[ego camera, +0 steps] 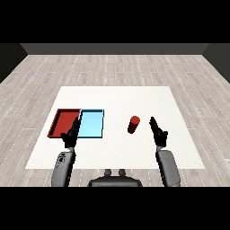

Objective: Pick the red can and put it in the red box

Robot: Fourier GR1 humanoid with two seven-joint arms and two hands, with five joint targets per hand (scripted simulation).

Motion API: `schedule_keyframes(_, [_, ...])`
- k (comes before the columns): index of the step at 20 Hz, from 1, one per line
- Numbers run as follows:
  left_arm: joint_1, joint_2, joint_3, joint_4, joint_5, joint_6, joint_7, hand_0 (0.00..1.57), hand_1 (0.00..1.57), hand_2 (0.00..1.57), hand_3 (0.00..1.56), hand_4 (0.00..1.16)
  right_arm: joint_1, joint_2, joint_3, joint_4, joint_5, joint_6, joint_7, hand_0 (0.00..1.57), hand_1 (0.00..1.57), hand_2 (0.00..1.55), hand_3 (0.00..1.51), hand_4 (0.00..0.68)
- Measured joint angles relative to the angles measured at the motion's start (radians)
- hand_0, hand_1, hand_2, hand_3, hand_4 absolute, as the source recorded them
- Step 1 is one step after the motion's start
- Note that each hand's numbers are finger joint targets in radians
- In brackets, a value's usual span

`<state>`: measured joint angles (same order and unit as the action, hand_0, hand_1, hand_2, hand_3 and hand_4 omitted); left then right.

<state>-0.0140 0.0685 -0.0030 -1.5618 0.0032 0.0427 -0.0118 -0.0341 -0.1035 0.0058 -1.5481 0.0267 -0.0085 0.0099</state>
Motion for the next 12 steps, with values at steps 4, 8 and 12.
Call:
schedule_keyframes(4, [-0.006, 0.006, 0.003, 0.002, -0.004, -0.011, 0.013, 0.0, 0.0, 0.0, 0.0, 0.0, -0.04, -0.043, -0.081, 0.068, -0.059, 0.054, -0.018, 0.0, 0.0, 0.0, 0.0, 0.0])
schedule_keyframes(8, [-0.02, -0.005, 0.001, -0.06, 0.004, -0.018, -0.054, 0.0, 0.0, 0.0, 0.0, 0.0, -0.097, -0.093, -0.159, 0.126, -0.122, 0.12, -0.122, 0.0, 0.0, 0.0, 0.0, 0.0])
schedule_keyframes(12, [-0.021, -0.013, 0.022, -0.068, 0.032, -0.044, -0.22, 0.0, 0.0, 0.0, 0.0, 0.0, -0.099, -0.124, -0.218, 0.152, -0.181, 0.197, -0.271, 0.0, 0.0, 0.0, 0.0, 0.0])
